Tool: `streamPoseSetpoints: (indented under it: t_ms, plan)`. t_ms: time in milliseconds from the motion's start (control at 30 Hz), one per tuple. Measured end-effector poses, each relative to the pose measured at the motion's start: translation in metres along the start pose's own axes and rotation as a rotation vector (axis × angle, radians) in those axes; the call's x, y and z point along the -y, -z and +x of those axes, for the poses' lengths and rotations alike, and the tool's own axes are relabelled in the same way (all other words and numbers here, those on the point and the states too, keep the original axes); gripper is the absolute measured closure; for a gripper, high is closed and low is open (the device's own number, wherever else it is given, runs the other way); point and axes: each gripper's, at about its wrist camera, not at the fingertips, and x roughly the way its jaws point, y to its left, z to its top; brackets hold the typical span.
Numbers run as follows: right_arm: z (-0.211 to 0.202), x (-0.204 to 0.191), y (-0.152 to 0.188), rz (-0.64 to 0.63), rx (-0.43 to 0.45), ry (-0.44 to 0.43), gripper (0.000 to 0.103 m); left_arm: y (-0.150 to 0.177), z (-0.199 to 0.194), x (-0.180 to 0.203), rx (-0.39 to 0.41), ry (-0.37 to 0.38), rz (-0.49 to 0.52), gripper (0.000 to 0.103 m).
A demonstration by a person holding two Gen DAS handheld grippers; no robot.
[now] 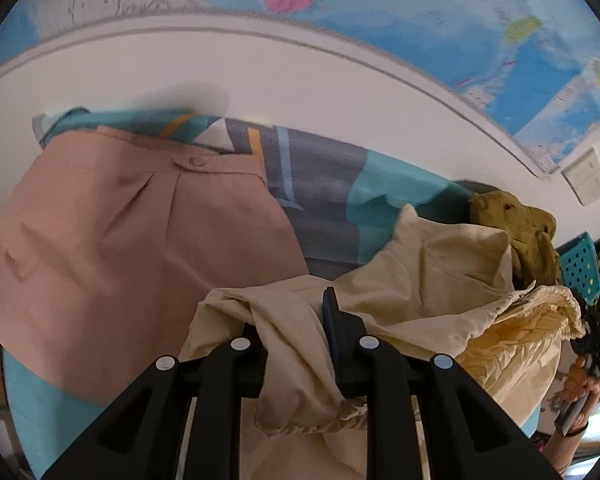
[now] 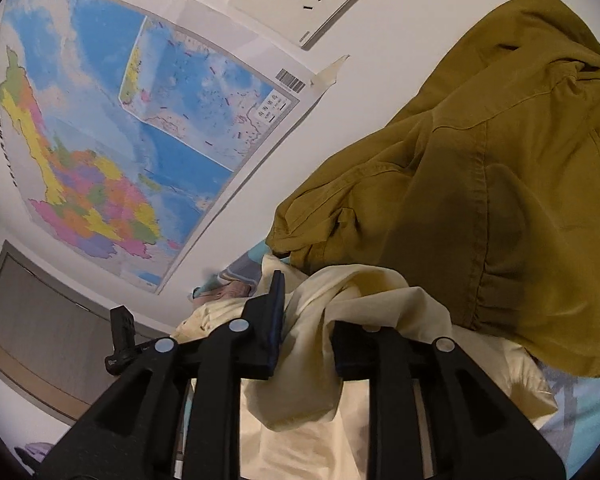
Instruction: Fold large clothes
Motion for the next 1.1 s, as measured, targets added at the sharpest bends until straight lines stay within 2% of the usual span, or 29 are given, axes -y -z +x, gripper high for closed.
streamPoseSetpoints:
  t_ms: [100, 133, 167, 200, 300, 400, 500, 567, 600, 633, 700, 733, 767, 800, 867, 933, 1033, 1100]
  plan:
    - [0.001, -0.006, 0.001, -0.038, 0.005, 0.01, 0.068, -0.006, 0.01, -0.006, -0.018, 0.003, -0.025, 0.084]
    - [0.0, -0.008, 0.002, -0.048, 0.008, 0.01, 0.056, -0.007, 0.015, -0.007, -0.024, -0.003, -0.029, 0.084]
    - [-0.001, -0.01, 0.003, -0.052, 0.012, 0.0, 0.04, -0.008, 0.019, -0.006, -0.028, -0.007, -0.028, 0.084]
    - [-0.004, -0.013, 0.005, -0.055, 0.022, -0.007, 0.034, -0.008, 0.022, -0.006, -0.031, -0.01, -0.029, 0.084]
    - [-0.014, -0.028, 0.017, -0.144, 0.041, 0.008, 0.031, -0.011, 0.03, -0.009, -0.046, -0.01, -0.051, 0.084]
    - [-0.01, -0.052, 0.048, -0.309, -0.001, 0.046, 0.031, -0.013, 0.036, -0.011, -0.05, -0.004, -0.069, 0.084]
    - [0.017, -0.08, 0.08, -0.535, -0.046, 0.19, 0.031, -0.013, 0.035, -0.009, -0.039, -0.001, -0.067, 0.082]
    - [0.042, -0.088, 0.092, -0.631, -0.087, 0.263, 0.031, -0.012, 0.031, -0.009, -0.026, 0.019, -0.084, 0.08]
    - [0.06, -0.089, 0.098, -0.693, -0.094, 0.347, 0.031, -0.011, 0.029, -0.009, -0.018, 0.029, -0.085, 0.079]
    - [0.075, -0.088, 0.1, -0.723, -0.119, 0.383, 0.032, -0.009, 0.025, -0.009, -0.008, 0.041, -0.081, 0.076]
    - [0.094, -0.081, 0.1, -0.745, -0.132, 0.442, 0.053, -0.004, 0.016, -0.008, 0.021, 0.057, -0.083, 0.073]
    - [0.101, -0.075, 0.097, -0.732, -0.142, 0.446, 0.078, 0.001, 0.01, -0.008, 0.039, 0.07, -0.082, 0.068]
    - [0.104, -0.071, 0.093, -0.723, -0.143, 0.436, 0.088, 0.005, 0.003, -0.007, 0.056, 0.084, -0.076, 0.064]
    - [0.103, -0.067, 0.092, -0.722, -0.133, 0.424, 0.092, 0.01, -0.003, -0.004, 0.068, 0.094, -0.069, 0.061]
    - [0.096, -0.069, 0.09, -0.724, -0.105, 0.41, 0.097, 0.019, -0.018, 0.0, 0.107, 0.134, -0.028, 0.044]
    - [0.083, -0.077, 0.088, -0.732, -0.057, 0.389, 0.098, 0.033, -0.037, 0.009, 0.186, 0.129, 0.067, 0.036]
    - [0.065, -0.092, 0.078, -0.729, 0.026, 0.353, 0.098, 0.053, -0.055, 0.028, 0.261, 0.136, 0.23, 0.035]
    - [0.055, -0.103, 0.068, -0.712, 0.075, 0.321, 0.099, 0.066, -0.057, 0.045, 0.254, 0.184, 0.332, 0.031]
